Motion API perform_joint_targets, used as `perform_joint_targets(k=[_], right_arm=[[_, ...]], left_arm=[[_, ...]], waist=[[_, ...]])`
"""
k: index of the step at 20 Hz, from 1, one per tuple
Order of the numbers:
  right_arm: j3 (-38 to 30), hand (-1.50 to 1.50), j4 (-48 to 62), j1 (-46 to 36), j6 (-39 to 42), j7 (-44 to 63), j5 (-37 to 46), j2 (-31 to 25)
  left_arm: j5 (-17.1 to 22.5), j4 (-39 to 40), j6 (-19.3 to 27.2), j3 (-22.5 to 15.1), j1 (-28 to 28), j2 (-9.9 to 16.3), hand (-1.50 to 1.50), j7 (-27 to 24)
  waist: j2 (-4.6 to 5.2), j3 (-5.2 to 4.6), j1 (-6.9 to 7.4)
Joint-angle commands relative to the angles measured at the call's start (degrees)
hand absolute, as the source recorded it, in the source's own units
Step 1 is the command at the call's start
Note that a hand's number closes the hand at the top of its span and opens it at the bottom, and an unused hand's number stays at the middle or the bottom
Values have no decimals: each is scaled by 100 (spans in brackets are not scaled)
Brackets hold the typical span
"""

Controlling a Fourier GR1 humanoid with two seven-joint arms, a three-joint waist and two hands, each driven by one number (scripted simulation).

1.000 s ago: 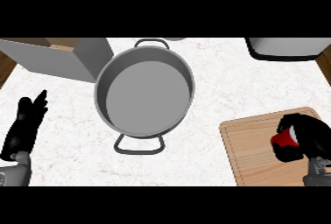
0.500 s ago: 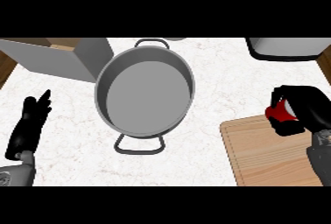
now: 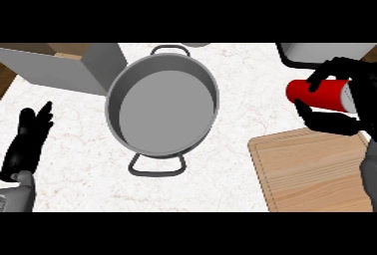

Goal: Pick the can from the cutting board and place it in the pot

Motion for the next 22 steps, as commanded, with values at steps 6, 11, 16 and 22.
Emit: perform_joint_targets(k=[6,11,16,22], right_arm=[[405,150,-1217,-1522,927,1558,-279,417],[816,150,-860,-2530,1509,2512,-424,830],[751,150,18,-3640,1794,3262,-505,1215],[1056,150,1758,-4062,1091,2896,-92,1893]], left_arm=[[2,78,-89,68,197,-8,0,-232],[-172,-479,45,-185,121,-203,0,240],[-35,-227,-119,18,226,-74,0,-54],[116,-47,-267,91,170,-84,0,-212]], waist=[[11,-7,55],[9,-5,91],[11,-6,99],[40,-7,133]])
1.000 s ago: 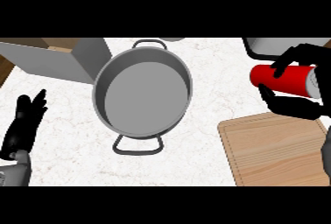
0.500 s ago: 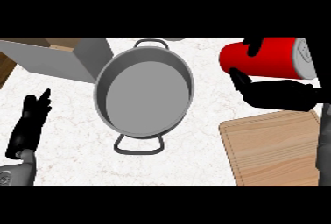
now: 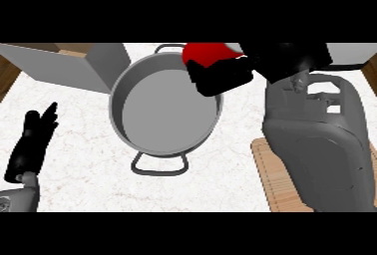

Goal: Pick the can from the cutting board and place it in the pot

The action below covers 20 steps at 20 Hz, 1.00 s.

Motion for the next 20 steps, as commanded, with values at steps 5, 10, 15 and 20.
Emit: perform_joint_targets(k=[5,10,15,20], right_arm=[[486,150,1806,-478,-569,-56,-90,472],[721,150,2702,-270,-1083,-87,-689,479],[1274,-150,3587,-356,-2185,-520,-1573,481],[1109,-150,3301,-63,-3190,-1017,-2507,482]], left_arm=[[-227,-280,162,-163,-104,-135,0,366],[-110,55,17,-42,-24,-75,0,-132],[-72,144,-8,-56,-190,-149,0,-5],[-241,107,83,-134,-602,-124,0,382]], waist=[[2,6,39],[23,3,57],[42,2,127],[39,10,81]])
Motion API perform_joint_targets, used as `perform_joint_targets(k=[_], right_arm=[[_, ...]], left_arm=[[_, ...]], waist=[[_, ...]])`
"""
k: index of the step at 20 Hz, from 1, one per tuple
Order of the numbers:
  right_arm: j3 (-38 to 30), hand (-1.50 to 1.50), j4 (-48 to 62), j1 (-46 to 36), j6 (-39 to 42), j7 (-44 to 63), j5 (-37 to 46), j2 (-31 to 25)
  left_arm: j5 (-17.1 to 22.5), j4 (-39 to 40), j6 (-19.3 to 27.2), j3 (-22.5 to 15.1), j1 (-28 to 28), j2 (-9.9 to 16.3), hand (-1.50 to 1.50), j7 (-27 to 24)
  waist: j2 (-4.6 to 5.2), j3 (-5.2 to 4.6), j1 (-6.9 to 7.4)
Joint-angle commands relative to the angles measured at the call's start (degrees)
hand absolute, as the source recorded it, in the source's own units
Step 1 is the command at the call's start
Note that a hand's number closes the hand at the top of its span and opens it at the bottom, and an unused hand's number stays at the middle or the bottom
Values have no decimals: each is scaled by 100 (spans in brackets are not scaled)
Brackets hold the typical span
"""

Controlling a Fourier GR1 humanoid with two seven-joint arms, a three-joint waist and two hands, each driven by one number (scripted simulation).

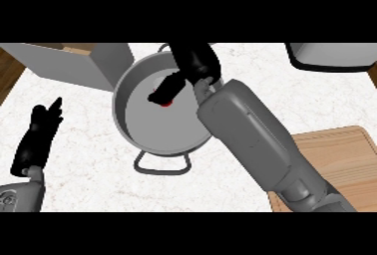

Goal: Pick the can from the cutting board and place it in the pot

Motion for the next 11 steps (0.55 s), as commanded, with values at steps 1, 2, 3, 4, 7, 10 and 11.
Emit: perform_joint_targets(k=[1,2,3,4,7,10,11], right_arm=[[-84,-150,70,13,-1052,-328,-721,4],[-326,-150,176,35,-1217,-553,-717,4],[-84,-150,-43,213,-1633,-526,-851,4],[-432,-150,215,60,-1815,-749,-909,4],[-1084,-150,46,286,-1526,-1207,-1113,-241],[-1241,-150,-280,399,-1653,-1038,-1142,-233],[-1498,-150,19,483,-1664,-1464,-1226,-456]], left_arm=[[-97,180,90,-68,-96,-99,0,-103],[17,-170,-40,-6,-49,11,0,284],[-109,-42,127,-91,51,-141,0,-14],[68,-185,-148,-20,15,41,0,167],[40,28,-7,70,143,-28,0,-127],[-132,83,205,53,6,-103,0,62],[-132,135,144,-28,325,-170,0,-321]], waist=[[9,1,20],[-3,7,41],[-12,3,17],[5,6,71],[-23,5,-144],[-48,4,-223],[-28,3,-178]])
